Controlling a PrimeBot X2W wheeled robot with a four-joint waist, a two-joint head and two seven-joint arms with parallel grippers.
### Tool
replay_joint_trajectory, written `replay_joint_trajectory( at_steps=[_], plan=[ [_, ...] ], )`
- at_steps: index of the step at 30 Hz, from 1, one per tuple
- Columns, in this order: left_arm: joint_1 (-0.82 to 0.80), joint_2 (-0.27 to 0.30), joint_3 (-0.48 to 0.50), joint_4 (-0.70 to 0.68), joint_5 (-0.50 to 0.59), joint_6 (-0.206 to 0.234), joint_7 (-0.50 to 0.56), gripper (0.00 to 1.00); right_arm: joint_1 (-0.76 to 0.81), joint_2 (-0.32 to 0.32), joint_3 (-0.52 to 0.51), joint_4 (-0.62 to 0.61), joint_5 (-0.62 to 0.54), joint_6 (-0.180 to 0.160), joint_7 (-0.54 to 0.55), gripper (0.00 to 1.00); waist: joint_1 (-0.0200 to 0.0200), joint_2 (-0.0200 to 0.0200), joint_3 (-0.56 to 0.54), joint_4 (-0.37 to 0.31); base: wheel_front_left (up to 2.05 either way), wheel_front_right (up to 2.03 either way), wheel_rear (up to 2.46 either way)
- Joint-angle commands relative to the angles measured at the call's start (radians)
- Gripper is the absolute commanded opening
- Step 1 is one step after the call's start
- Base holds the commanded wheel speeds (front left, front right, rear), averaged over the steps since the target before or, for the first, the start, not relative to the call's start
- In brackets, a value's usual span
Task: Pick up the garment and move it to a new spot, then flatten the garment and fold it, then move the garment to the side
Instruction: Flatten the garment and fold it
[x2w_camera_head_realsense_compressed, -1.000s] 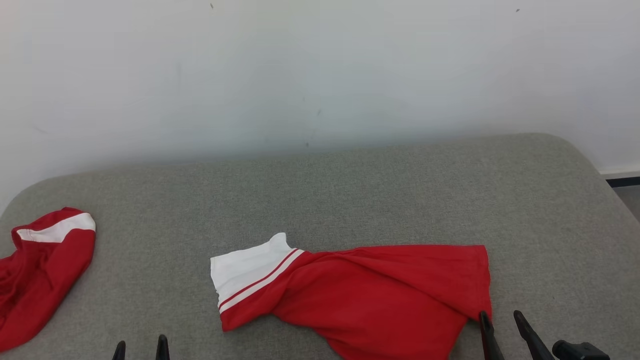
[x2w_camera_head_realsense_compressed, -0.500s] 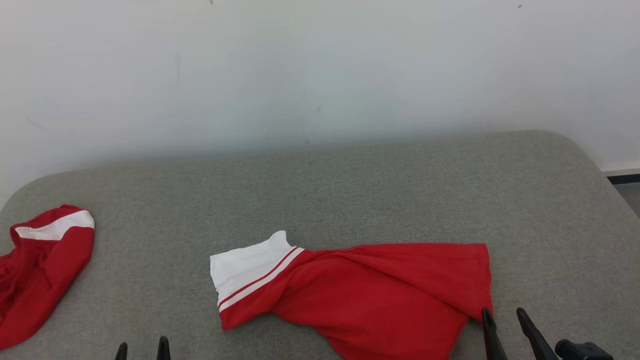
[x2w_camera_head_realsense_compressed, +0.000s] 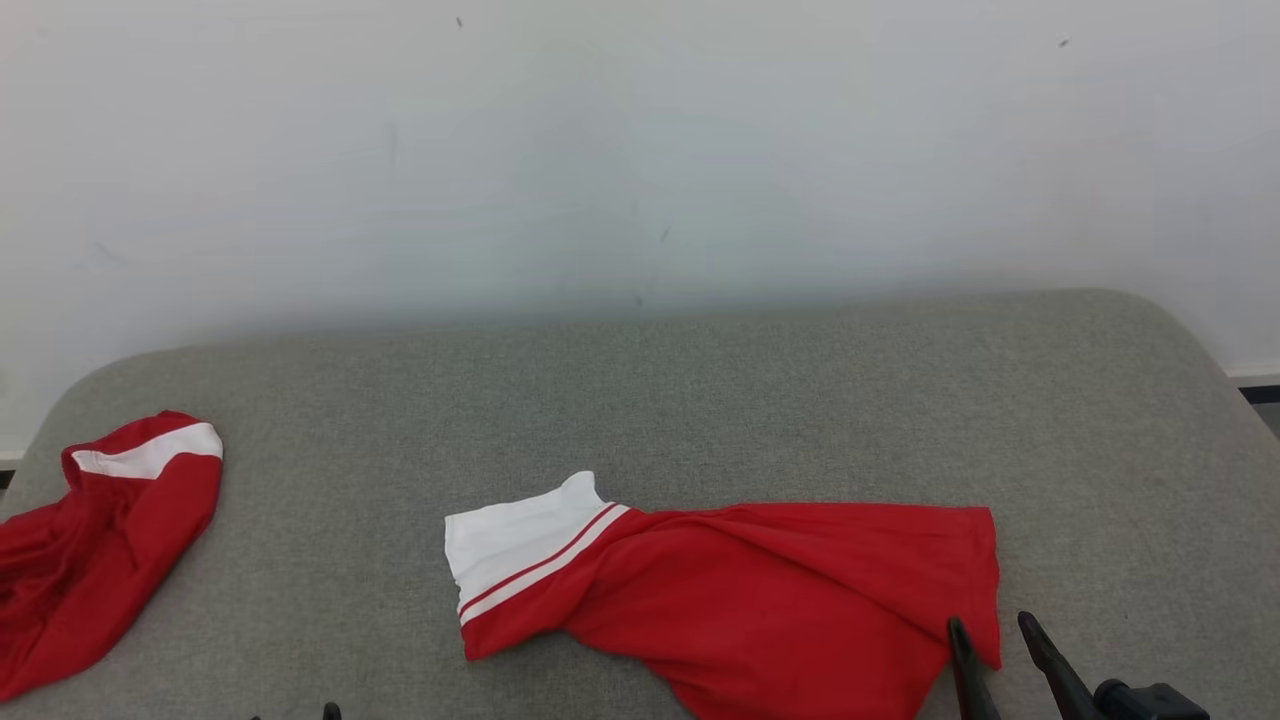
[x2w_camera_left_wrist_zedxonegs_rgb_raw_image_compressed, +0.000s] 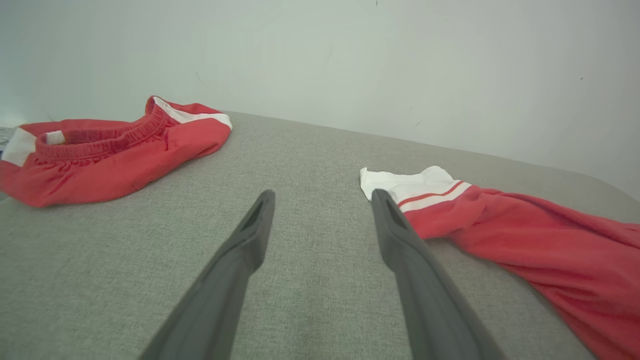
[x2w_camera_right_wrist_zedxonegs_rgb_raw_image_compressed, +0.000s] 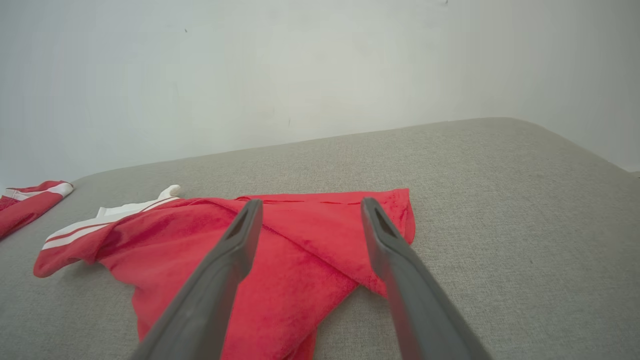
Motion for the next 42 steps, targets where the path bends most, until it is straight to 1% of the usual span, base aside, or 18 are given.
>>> replay_joint_trajectory(
  at_steps=[1,12,34,37,39,42],
  plan=[
    [-0.006,-0.002,0.001,0.004,-0.008,-0.001,-0.003,1.00,0.008,-0.007,0.002,0.002,-0.008,-0.002,-0.007,1.00,0.0000,0.0000,-0.011,0.008,0.00,0.00,0.00],
    [-0.008,-0.002,-0.002,0.026,0.002,-0.002,-0.003,1.00,0.020,0.004,0.020,0.021,-0.001,-0.003,-0.007,1.00,0.0000,0.0000,-0.039,0.014,0.00,0.00,0.00],
    [-0.024,-0.001,-0.015,0.020,0.003,-0.002,-0.003,1.00,-0.001,0.016,0.023,0.040,0.012,-0.002,-0.010,1.00,0.0000,0.0000,-0.029,0.001,0.00,0.00,0.00],
    [-0.041,-0.002,-0.027,0.034,-0.010,-0.002,-0.003,1.00,-0.014,0.012,0.009,0.032,0.020,-0.003,0.008,1.00,0.0000,0.0000,-0.020,0.000,0.00,0.00,0.00],
    [-0.062,-0.001,-0.054,0.061,-0.021,-0.002,-0.003,1.00,-0.037,-0.003,0.002,0.022,0.028,-0.003,0.034,1.00,0.0000,0.0000,-0.013,-0.001,0.00,0.00,0.00],
    [-0.129,0.017,-0.103,0.141,-0.044,-0.002,-0.002,1.00,-0.082,-0.033,-0.004,0.010,0.043,-0.003,0.101,1.00,0.0000,0.0000,0.007,-0.001,0.00,0.00,0.00]
  ],
)
